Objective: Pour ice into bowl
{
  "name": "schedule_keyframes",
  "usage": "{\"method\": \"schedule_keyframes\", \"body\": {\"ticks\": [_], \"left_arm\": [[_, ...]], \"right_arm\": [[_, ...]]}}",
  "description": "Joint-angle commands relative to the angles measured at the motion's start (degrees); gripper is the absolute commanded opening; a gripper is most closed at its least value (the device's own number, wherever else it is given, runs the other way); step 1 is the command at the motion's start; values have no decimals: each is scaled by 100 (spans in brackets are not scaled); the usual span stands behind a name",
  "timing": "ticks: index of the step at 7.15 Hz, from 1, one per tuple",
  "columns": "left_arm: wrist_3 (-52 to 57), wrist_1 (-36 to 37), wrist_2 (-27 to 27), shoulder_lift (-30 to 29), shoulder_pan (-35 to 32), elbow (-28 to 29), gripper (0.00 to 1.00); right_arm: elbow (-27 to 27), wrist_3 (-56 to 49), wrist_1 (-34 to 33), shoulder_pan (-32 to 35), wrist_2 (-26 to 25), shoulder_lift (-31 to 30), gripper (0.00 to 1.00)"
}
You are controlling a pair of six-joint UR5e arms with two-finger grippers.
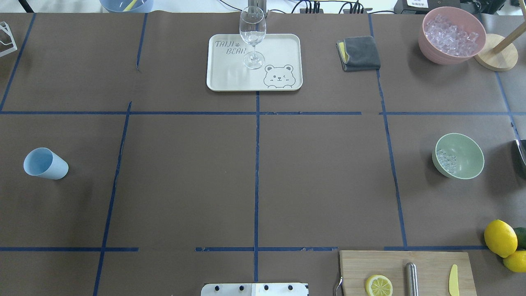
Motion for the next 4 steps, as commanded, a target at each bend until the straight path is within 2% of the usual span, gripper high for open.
{"method": "schedule_keyframes", "body": {"ticks": [1, 4], "left_arm": [[-1, 6, -2, 28, -3, 49, 100], [-54, 137, -37, 90, -82, 41, 100]], "right_arm": [[-30, 41, -92, 34, 43, -30, 100], [-153, 58, -110, 34, 245, 41, 100]]}}
